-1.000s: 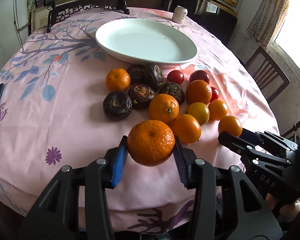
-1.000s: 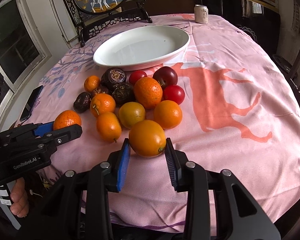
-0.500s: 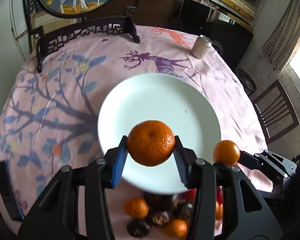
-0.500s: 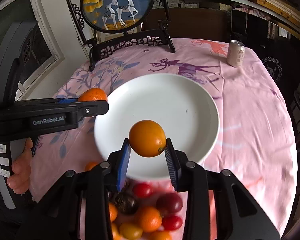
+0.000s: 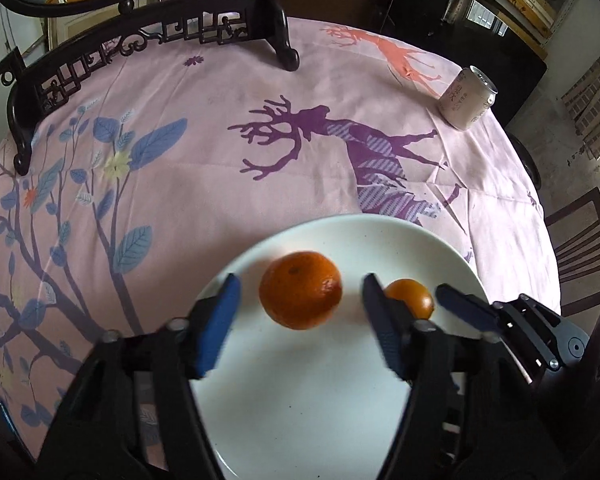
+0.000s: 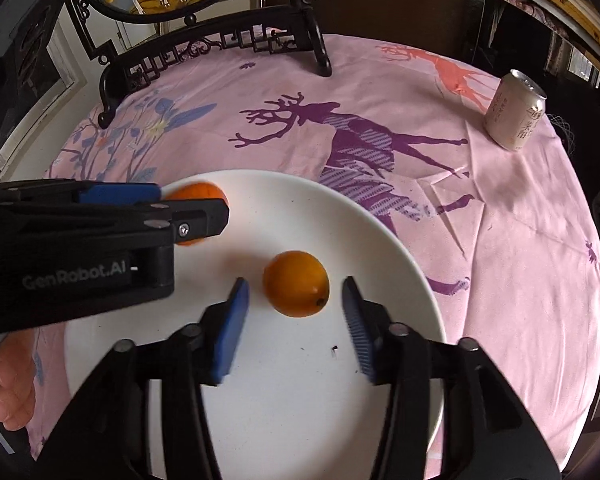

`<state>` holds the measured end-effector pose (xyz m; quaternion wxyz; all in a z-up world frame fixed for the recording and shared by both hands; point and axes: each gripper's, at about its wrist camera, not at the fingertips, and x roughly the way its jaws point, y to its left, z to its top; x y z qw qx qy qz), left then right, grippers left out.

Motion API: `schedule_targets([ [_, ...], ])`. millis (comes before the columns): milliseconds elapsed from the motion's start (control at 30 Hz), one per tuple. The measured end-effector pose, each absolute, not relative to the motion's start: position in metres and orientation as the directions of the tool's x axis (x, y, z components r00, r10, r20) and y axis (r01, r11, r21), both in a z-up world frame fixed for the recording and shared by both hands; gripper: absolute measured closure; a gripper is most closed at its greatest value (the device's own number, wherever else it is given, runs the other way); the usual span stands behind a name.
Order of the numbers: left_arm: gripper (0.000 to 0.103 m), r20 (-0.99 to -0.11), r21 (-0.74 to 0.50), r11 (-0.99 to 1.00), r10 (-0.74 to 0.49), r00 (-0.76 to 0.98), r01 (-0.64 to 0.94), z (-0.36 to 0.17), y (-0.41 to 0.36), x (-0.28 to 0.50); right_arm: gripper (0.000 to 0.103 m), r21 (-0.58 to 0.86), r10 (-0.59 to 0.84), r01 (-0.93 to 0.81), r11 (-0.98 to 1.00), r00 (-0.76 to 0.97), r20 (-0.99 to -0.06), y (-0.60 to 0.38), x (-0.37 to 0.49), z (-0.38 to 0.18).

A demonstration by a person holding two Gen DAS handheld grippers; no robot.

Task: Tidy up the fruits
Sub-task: 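Carry both fruits onto the white plate and open both tools, then grasp an orange with the right tool while the left tool grasps a dark brown fruit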

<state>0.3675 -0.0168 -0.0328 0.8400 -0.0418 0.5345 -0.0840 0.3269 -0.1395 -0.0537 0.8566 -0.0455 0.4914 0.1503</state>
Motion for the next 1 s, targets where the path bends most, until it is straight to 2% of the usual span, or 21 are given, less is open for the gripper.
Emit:
schedule_targets([
  [200, 0.014, -0.830, -0.182, 0.976, -0.216, 0.514, 0.116, 0.015, 0.007, 0.316, 0.042, -0.004, 0.139, -0.253, 0.968, 0.547, -0.825, -0.168, 0.274, -0.010],
  [267, 0.007, -0.809, -0.153, 0.982, -0.189, 0.557, 0.111, 0.027, 0.015, 0.278, 0.040, 0.005, 0.139, -0.236, 0.972, 0.554, -0.821, -0.179, 0.240, 0.002],
  [333, 0.007, -0.789, -0.104, 0.990, -0.143, 0.598, 0.099, 0.031, 0.021, 0.235, 0.028, 0.022, 0.147, -0.221, 0.975, 0.567, -0.810, -0.186, 0.200, 0.008],
  [433, 0.006, -0.762, -0.078, 0.991, -0.130, 0.634, 0.109, 0.024, 0.028, 0.171, 0.016, 0.007, 0.124, -0.193, 0.981, 0.607, -0.785, -0.187, 0.137, 0.004],
  [500, 0.006, -0.747, -0.079, 0.990, -0.134, 0.651, 0.114, 0.012, 0.033, 0.131, 0.011, -0.010, 0.103, -0.173, 0.985, 0.631, -0.769, -0.185, 0.098, -0.005],
  [667, 0.006, -0.734, -0.094, 0.991, -0.135, 0.665, 0.097, -0.019, 0.044, 0.057, 0.011, 0.002, 0.090, -0.138, 0.990, 0.639, -0.764, -0.178, 0.038, -0.024],
  [833, 0.006, -0.731, -0.030, 0.996, -0.079, 0.677, 0.084, -0.026, 0.041, 0.033, 0.011, 0.019, 0.102, -0.133, 0.991, 0.649, -0.754, -0.174, 0.014, -0.021],
  [1000, 0.006, -0.733, -0.023, 0.996, -0.078, 0.676, 0.090, -0.027, 0.036, 0.024, 0.011, 0.017, 0.103, -0.136, 0.991, 0.655, -0.748, -0.169, 0.001, -0.021],
])
